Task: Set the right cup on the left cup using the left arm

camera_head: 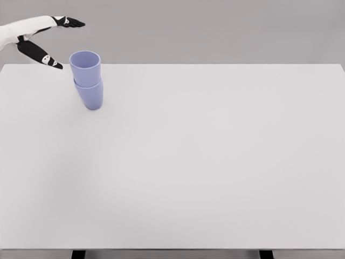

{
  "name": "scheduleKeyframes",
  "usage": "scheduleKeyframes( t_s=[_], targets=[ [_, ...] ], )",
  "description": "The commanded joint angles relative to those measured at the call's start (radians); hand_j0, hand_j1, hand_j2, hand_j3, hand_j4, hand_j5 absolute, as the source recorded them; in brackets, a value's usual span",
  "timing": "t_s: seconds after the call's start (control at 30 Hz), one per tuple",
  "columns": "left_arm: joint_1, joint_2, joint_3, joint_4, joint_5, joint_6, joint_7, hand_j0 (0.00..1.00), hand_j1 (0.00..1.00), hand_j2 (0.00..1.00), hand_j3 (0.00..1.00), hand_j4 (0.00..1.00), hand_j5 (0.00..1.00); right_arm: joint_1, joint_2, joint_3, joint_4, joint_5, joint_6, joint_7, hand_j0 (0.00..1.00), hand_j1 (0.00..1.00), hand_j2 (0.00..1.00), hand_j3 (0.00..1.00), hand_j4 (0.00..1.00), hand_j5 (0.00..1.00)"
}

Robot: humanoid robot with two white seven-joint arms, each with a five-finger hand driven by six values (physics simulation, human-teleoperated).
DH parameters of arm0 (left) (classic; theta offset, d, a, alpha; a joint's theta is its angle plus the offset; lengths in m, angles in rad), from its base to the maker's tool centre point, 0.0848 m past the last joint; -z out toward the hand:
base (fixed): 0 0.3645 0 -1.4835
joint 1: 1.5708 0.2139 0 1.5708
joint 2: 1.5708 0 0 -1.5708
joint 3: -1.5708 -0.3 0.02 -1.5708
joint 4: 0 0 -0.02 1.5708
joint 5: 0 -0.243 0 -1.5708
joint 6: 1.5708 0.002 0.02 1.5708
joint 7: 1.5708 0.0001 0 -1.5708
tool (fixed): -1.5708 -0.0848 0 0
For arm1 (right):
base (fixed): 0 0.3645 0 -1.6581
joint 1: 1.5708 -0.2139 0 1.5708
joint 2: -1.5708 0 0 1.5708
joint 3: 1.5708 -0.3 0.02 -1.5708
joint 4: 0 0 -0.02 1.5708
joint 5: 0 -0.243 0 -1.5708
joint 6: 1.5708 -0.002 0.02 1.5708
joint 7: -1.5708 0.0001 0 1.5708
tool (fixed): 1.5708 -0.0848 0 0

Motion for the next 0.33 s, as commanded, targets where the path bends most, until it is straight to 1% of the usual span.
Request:
scheduleKeyframes(
  t_s=[0.0,0.03,0.07,0.1,0.13,0.17,0.2,0.27,0.3],
  targets=[
    [0.0,0.054,0.038,-0.103,0.026,0.003,0.0,1.0,1.0,1.0,1.0,1.0,1.0,0.0,0.0,0.0,0.0,0.0,0.0,0.0,1.0,1.0,1.0,1.0,1.0,1.0],
    [0.021,0.117,0.038,-0.203,0.099,0.003,0.0,1.0,1.0,1.0,1.0,1.0,1.0,0.0,0.0,0.0,0.0,0.0,0.0,0.0,1.0,1.0,1.0,1.0,1.0,1.0],
    [0.072,0.178,0.038,-0.315,0.202,0.003,0.0,1.0,1.0,1.0,1.0,1.0,1.0,0.0,0.0,0.0,0.0,0.0,0.0,0.0,1.0,1.0,1.0,1.0,1.0,1.0],
    [0.103,0.239,0.051,-0.41,0.258,0.003,0.0,1.0,1.0,1.0,1.0,1.0,1.0,0.0,0.0,0.0,0.0,0.0,0.0,0.0,1.0,1.0,1.0,1.0,1.0,1.0],
    [0.129,0.273,0.071,-0.477,0.274,0.003,0.0,1.0,1.0,1.0,1.0,1.0,1.0,0.0,0.0,0.0,0.0,0.002,0.0,0.0,1.0,1.0,1.0,1.0,1.0,1.0],
    [0.198,0.308,0.122,-0.566,0.305,0.003,0.0,1.0,1.0,1.0,1.0,1.0,1.0,0.0,0.0,0.0,0.0,0.0,0.0,0.0,1.0,1.0,1.0,1.0,1.0,1.0],
    [0.285,0.342,0.192,-0.648,0.342,0.003,0.0,1.0,1.0,1.0,1.0,1.0,1.0,0.0,0.0,0.0,0.0,0.0,0.0,0.0,1.0,1.0,1.0,1.0,1.0,1.0],
    [0.419,0.365,0.292,-0.757,0.351,0.003,0.0,1.0,1.0,1.0,1.0,1.0,1.0,0.0,0.0,0.0,0.0,0.0,0.0,0.0,1.0,1.0,1.0,1.0,1.0,1.0],
    [0.469,0.365,0.317,-0.781,0.35,0.003,0.0,1.0,1.0,1.0,1.0,1.0,1.0,0.0,0.0,0.0,0.0,0.002,0.0,0.0,1.0,1.0,1.0,1.0,1.0,1.0]
  ],
)
